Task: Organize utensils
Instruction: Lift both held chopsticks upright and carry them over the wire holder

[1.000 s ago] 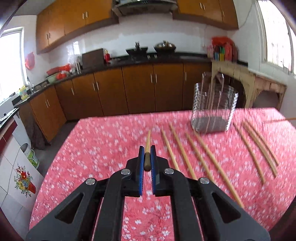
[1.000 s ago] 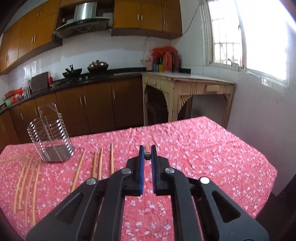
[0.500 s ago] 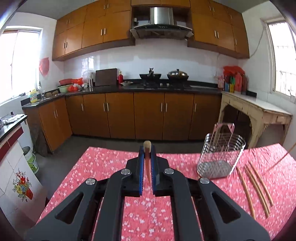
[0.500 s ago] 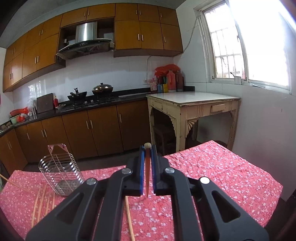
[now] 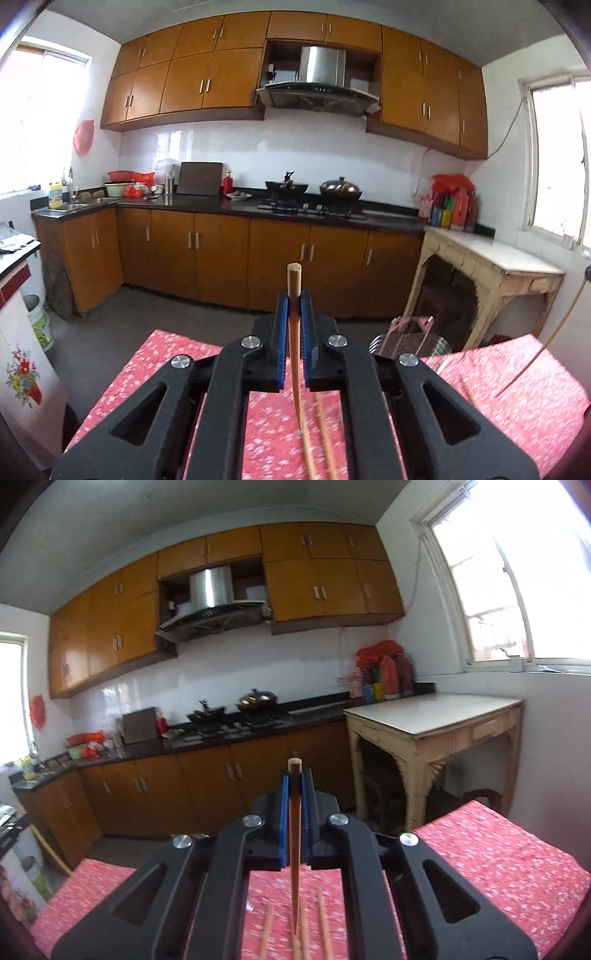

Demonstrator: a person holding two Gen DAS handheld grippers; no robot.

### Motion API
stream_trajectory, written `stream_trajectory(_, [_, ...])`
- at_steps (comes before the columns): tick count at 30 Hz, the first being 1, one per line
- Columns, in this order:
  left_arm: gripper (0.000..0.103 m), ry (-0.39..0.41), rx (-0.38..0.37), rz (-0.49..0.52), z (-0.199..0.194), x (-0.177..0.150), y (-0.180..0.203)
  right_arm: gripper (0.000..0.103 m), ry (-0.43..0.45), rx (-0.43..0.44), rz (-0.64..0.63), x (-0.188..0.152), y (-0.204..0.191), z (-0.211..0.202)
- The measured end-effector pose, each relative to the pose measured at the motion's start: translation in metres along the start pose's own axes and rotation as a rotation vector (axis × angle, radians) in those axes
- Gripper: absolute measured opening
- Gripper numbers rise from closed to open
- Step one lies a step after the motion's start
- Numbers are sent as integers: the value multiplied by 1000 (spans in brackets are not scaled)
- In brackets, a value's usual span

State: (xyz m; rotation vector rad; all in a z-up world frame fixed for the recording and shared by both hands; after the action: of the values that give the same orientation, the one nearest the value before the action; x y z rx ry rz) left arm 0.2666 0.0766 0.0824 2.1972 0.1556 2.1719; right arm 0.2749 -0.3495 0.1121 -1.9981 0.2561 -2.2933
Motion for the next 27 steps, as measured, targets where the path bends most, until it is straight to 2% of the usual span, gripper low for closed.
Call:
stream_trajectory(6, [7,63,-42,-73,12,40,20,8,75,81,35,32,-42,18])
stream_trajectory(11, [7,126,-62,-97,27,63,44,8,114,124,45,39,-75,41])
stream_trajectory(13, [7,127,-78,-116,37,64,52,8,121,135,42,36,-85,53])
stream_trajectory(18, [7,110,-99,-103,63,50,75,8,92,146,28,11,-104,84])
stream_trajectory(27, [7,-44,-114,-97,113,-15,87,8,-80,159,31,-63,-107,135])
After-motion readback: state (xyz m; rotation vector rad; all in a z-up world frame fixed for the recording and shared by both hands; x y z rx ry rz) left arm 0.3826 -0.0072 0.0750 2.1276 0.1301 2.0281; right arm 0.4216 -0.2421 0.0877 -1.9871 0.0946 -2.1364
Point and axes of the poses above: each gripper's, at about its wrist camera, not at the fingertips, and z roughly the way its jaws point, y to its right, x to its top, the point moved 8 cm from there along z, roughly the way its jaws point, and after that the axes turned 14 degrees about y, right-handed, at the moved point
